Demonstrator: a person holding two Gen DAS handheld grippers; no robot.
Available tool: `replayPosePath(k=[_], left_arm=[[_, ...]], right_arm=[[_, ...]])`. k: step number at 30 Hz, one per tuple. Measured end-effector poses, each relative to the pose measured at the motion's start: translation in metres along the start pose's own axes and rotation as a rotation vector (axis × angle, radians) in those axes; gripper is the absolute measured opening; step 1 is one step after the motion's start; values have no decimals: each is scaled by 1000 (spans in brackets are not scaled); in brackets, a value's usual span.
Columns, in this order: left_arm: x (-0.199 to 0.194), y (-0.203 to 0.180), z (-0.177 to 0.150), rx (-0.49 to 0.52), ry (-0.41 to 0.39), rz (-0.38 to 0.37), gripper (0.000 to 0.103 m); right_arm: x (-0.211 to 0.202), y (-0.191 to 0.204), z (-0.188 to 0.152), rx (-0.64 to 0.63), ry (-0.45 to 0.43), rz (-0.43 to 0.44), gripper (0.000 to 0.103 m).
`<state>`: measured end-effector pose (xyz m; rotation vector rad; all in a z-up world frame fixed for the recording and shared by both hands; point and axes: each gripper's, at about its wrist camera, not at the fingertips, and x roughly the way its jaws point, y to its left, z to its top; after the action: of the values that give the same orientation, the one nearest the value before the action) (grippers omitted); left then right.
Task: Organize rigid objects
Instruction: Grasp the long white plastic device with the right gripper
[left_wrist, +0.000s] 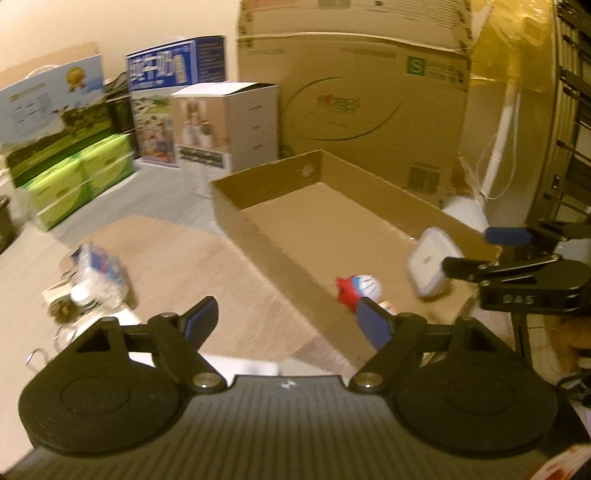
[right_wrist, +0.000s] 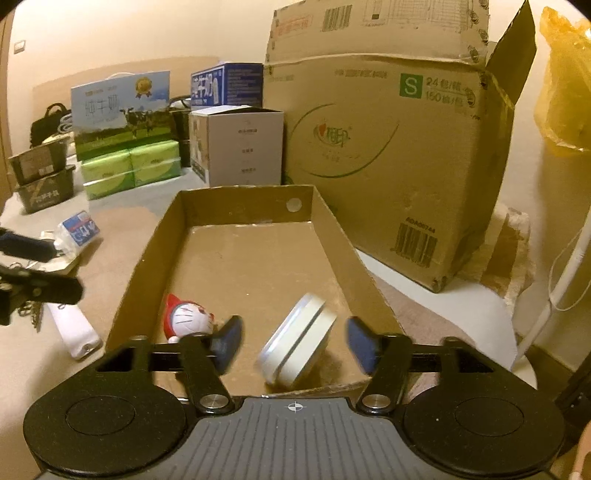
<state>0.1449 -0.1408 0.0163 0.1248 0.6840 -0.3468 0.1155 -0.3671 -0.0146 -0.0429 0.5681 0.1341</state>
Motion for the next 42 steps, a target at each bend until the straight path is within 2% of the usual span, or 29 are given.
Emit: replayPosePath(k=[11, 19, 27, 42], left_arm=[[-40, 36, -31, -73, 12, 87, 81], [-73, 64, -61, -117, 27, 178, 81], [-94, 89, -77, -167, 35, 247, 81], [-97, 105, -81, -187, 38, 267, 81]], right_arm=[[-34, 30, 1, 7, -16, 27, 79], [-55, 76, -1, -4, -17, 110, 79], [-64, 114, -6, -50, -8, 176, 79], [-53, 150, -5, -156, 16, 264, 79]])
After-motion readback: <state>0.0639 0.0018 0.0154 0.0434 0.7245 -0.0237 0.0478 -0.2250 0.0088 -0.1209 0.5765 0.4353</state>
